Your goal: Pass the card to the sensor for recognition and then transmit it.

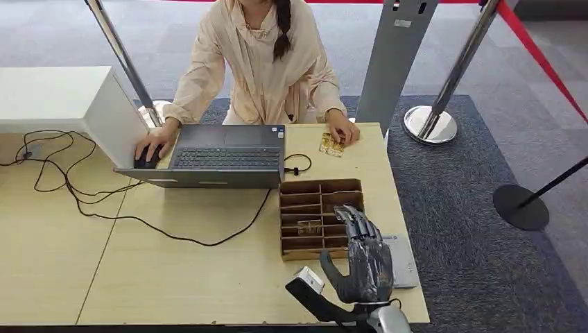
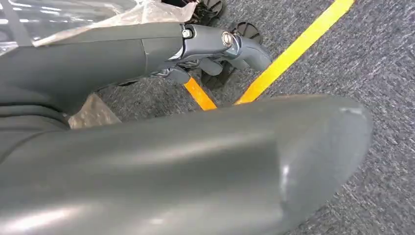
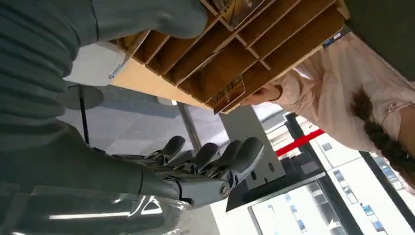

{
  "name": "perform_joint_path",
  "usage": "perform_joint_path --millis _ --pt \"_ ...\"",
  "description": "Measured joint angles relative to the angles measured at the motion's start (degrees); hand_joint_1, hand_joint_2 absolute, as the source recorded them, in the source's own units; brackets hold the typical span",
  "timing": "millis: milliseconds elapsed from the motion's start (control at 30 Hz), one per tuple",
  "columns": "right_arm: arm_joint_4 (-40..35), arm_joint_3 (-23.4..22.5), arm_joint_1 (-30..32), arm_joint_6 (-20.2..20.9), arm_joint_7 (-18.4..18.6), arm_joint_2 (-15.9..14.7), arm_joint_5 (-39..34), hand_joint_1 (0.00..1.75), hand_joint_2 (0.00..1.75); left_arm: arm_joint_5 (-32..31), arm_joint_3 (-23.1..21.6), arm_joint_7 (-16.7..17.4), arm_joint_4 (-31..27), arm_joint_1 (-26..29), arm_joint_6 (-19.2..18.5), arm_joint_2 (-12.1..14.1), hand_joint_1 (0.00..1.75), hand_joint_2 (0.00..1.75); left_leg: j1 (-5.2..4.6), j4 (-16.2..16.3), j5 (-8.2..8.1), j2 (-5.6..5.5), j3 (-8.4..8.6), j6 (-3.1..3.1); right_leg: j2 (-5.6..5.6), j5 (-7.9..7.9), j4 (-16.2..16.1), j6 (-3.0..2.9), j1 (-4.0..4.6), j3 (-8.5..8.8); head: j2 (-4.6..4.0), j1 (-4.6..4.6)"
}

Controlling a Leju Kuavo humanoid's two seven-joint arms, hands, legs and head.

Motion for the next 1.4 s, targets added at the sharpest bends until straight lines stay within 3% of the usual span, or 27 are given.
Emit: perform_joint_path --millis 300,500,833,1200,1400 --pt "0.52 1.40 -0.44 -0.11 0.35 -0.26 -0.07 0.65 1.75 0.00 0.20 0.00 -0.04 0.00 0.00 -0.35 0.00 0.00 0.00 0.00 0.00 0.00 0.00 0.00 0.00 0.00 0.00 0.00 0.00 0.00 0.00 0.00" --pt "0.52 1.90 -0.75 -0.15 0.37 -0.55 -0.07 0.58 1.75 0.00 0.22 -0.02 -0.11 0.01 0.00 -0.35 0.00 0.00 0.00 0.00 0.00 0.00 0.01 0.00 0.00 0.00 0.00 0.00 0.00 0.00 0.00 0.00" --pt "0.89 2.71 -1.30 -0.11 0.44 -0.81 0.04 0.63 1.75 0.00 0.24 -0.24 -0.33 0.01 0.00 -0.42 0.00 0.00 0.00 0.00 0.00 0.00 0.01 0.00 0.00 0.00 0.00 0.00 0.00 0.00 0.00 0.00" --pt "1.38 4.52 -2.98 8.68 0.44 -1.46 3.34 0.63 1.75 0.00 0.24 -0.74 -0.50 0.02 0.00 -0.55 0.00 0.00 0.00 0.00 0.01 0.00 0.01 -0.01 0.00 0.00 0.00 0.00 0.00 0.00 0.00 0.00" --pt "1.42 5.38 -3.33 10.78 0.46 -2.03 3.98 0.61 1.75 0.00 0.24 -0.85 -0.50 0.02 0.00 -0.52 0.00 0.00 0.00 0.00 0.00 0.00 0.01 -0.01 0.00 0.00 0.00 0.00 0.00 0.00 0.00 0.00"
